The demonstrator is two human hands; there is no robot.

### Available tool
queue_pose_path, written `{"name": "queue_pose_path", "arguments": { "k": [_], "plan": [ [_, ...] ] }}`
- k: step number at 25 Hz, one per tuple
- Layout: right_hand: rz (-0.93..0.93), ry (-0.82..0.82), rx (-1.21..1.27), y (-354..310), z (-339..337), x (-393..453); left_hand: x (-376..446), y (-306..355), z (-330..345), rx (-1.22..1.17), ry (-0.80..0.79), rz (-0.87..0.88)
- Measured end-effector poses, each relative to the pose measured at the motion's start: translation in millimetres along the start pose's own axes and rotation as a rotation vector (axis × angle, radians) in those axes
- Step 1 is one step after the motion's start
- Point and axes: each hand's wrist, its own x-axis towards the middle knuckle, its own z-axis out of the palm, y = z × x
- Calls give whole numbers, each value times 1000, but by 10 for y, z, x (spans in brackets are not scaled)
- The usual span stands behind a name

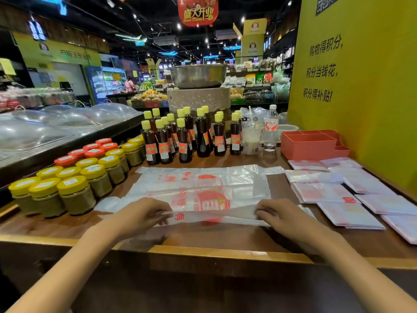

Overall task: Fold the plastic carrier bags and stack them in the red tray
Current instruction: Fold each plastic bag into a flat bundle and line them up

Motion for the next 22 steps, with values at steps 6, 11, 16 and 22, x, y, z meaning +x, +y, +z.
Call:
{"name": "queue_pose_path", "arguments": {
  "k": [6,11,16,22],
  "plan": [
    [123,-74,-286,-185,-231,359,258,71,-91,282,36,-184],
    [-7,144,-393,-580,134,676,488,327,459,292,210,-220],
    [-175,126,-352,-1072,772,810,651,291,802,140,121,-157],
    [316,-165,-396,-782,960,1059,678,229,893,158,-17,-148]
  ]
}}
